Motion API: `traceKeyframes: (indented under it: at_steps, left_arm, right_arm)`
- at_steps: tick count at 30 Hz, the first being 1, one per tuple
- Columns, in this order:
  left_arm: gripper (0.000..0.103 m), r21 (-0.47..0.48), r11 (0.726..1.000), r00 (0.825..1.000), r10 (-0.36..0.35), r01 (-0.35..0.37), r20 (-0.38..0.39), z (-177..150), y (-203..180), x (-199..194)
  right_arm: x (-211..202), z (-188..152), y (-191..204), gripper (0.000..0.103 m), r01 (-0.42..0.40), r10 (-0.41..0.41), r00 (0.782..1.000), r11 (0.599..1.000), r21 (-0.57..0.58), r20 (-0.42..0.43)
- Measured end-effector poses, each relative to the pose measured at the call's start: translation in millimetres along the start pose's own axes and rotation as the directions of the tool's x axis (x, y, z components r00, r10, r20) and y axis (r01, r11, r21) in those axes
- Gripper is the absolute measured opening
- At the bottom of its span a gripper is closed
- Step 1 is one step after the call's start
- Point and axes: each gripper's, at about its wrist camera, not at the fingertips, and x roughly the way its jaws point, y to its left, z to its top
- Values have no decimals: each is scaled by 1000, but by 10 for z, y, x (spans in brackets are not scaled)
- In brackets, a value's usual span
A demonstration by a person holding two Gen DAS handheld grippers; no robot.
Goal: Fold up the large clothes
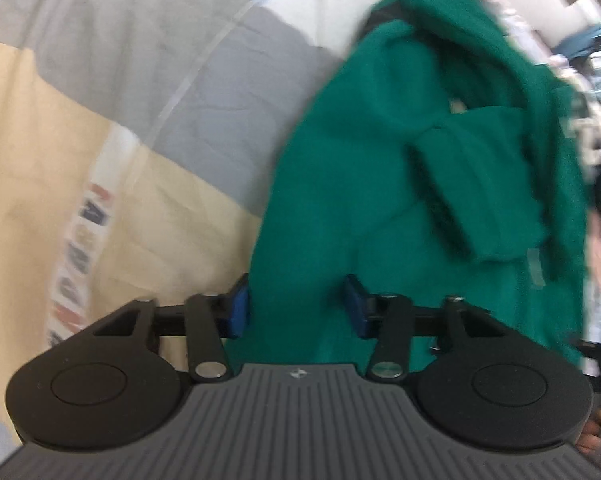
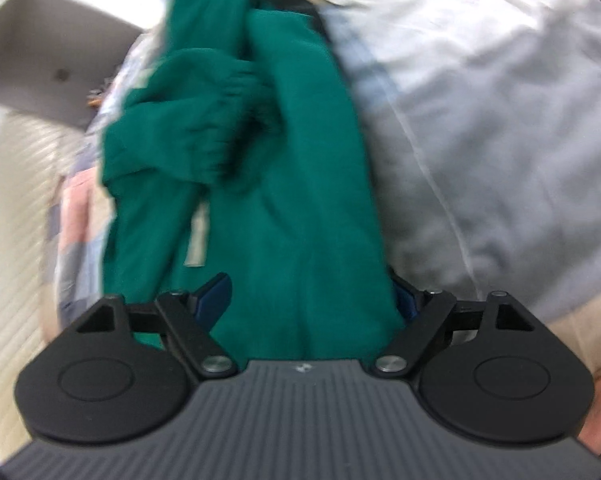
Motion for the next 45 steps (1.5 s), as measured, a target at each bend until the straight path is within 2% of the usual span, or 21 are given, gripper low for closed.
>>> traceKeyframes:
  at_steps: [2, 4, 6, 9, 11, 13, 16, 17, 18, 19, 20, 21, 22, 24, 28, 30, 33, 35, 38, 45]
  left_arm:
    - [46, -5, 995, 995, -102, 102, 8, -52, -1, -73]
    - [45, 17, 989, 989, -146, 146, 5, -101, -46, -126]
    - [45, 25, 991, 991, -131, 131, 4, -114, -81, -140]
    - [45, 25, 996, 996, -84, 85, -18, -103, -130, -75]
    - [45, 38, 999, 999, -12, 14, -49, -101, -183, 12]
    - [45, 78, 995, 995, 73, -67, -72, -106, -278, 70]
    - [46, 121, 984, 987, 139, -128, -81, -117, -391, 118]
    - [46, 121, 983, 986, 146, -136, -80, -117, -409, 118]
    - [46, 111, 984, 986, 147, -138, -79, -117, -418, 113]
    - [46, 94, 987, 987, 139, -132, -78, -116, -418, 105]
    - [42, 73, 990, 989, 126, -121, -72, -109, -421, 103]
    - [29, 43, 993, 992, 113, -111, -53, -103, -385, 68]
    - [24, -1, 997, 996, 81, -81, -37, -104, -343, 36]
    - [14, -22, 999, 999, 48, -49, -20, -110, -323, -22]
    - [9, -81, 995, 996, -61, 66, 63, -173, -234, -284]
    - [8, -106, 986, 988, -118, 129, 105, -178, -188, -444]
    - [7, -117, 966, 962, -207, 229, 177, -164, -134, -718]
    - [7, -114, 951, 939, -256, 287, 230, -159, -162, -895]
    - [7, -111, 931, 907, -304, 348, 292, -169, -222, -1115]
    - [7, -103, 895, 838, -359, 433, 411, -311, -338, -1640]
  right_arm:
    - [25, -18, 19, 80, 27, -27, 1000, 1000, -14, 3]
    - [45, -44, 73, 83, 38, -38, 999, 998, -46, -4]
    - [60, -67, 94, 84, 13, -14, 1000, 998, -58, -27]
    - [15, -110, 113, 83, -164, 162, 986, 985, -52, -37]
    - [-30, -132, 189, 83, -206, 203, 978, 973, -102, -38]
    - [-39, -155, 247, 77, -182, 179, 983, 972, -146, -34]
    - [49, -127, 214, 57, -106, 100, 994, 986, -129, -50]
    - [64, -119, 195, 44, -87, 82, 995, 989, -121, -51]
    - [73, -119, 214, 37, -68, 62, 997, 990, -123, -48]
    - [70, -125, 221, 35, -58, 53, 998, 990, -130, -44]
    - [62, -124, 239, 32, -58, 53, 998, 988, -142, -39]
    - [47, -118, 247, 29, -74, 70, 997, 987, -144, -33]
    - [34, -97, 253, 27, -115, 113, 993, 984, -134, -22]
    - [-84, -71, 245, 23, -188, 191, 981, 973, -133, 11]
    - [-248, -40, 221, 20, -277, 285, 957, 953, -125, 57]
    - [-338, -12, 190, 19, -302, 312, 947, 945, -121, 73]
    - [-426, 31, 254, 18, -325, 339, 935, 937, -131, 103]
    - [-493, 65, 269, 18, -342, 357, 926, 930, -133, 120]
    - [-709, 133, 298, 17, -374, 394, 905, 916, -144, 161]
    - [-1280, 184, 451, 15, -397, 450, 860, 886, -238, 240]
